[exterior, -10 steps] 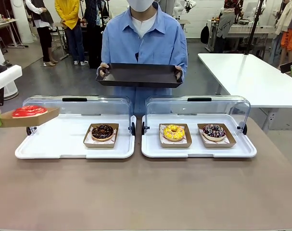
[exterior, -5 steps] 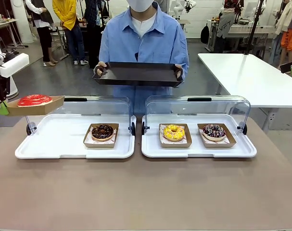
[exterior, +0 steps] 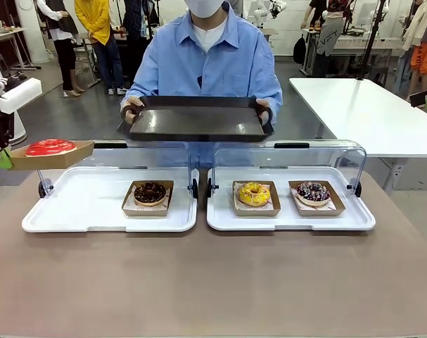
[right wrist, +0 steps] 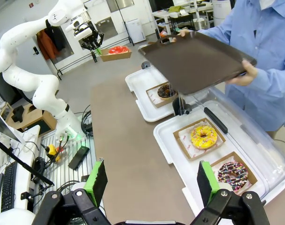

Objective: Provide the desired donut to the person.
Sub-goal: Place the picked Paper togo box onto the Handle tray extended by the person.

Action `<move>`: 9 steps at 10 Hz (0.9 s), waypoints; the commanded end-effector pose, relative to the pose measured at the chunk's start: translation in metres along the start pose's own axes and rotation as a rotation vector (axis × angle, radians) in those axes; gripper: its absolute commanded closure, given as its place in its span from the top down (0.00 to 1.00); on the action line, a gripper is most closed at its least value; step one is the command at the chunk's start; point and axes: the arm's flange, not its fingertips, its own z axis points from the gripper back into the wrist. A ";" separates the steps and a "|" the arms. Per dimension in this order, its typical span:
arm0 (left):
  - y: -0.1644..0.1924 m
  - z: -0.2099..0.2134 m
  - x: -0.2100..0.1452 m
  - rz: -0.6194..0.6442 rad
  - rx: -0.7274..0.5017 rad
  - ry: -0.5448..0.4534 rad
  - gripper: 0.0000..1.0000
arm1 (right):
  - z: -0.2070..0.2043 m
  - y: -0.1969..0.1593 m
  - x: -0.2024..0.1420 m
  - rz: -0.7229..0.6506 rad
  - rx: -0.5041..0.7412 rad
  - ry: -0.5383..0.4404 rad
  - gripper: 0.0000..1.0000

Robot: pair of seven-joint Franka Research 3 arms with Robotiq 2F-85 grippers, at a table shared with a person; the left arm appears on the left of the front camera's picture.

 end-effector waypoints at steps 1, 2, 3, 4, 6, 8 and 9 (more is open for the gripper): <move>-0.002 0.001 0.000 -0.009 0.000 0.001 0.00 | -0.001 0.000 0.000 0.000 0.006 -0.006 1.00; -0.002 0.001 0.000 -0.009 0.000 0.001 0.00 | -0.001 0.000 0.000 0.000 0.006 -0.006 1.00; -0.002 0.001 0.000 -0.009 0.000 0.001 0.00 | -0.001 0.000 0.000 0.000 0.006 -0.006 1.00; -0.002 0.001 0.000 -0.009 0.000 0.001 0.00 | -0.001 0.000 0.000 0.000 0.006 -0.006 1.00; -0.002 0.001 0.000 -0.009 0.000 0.001 0.00 | -0.001 0.000 0.000 0.000 0.006 -0.006 1.00; 0.007 0.020 0.008 -0.013 0.017 -0.038 0.01 | -0.001 0.000 0.000 0.000 0.006 -0.006 1.00; 0.005 0.038 0.019 -0.015 0.035 -0.083 0.01 | -0.001 0.000 0.000 0.000 0.006 -0.006 1.00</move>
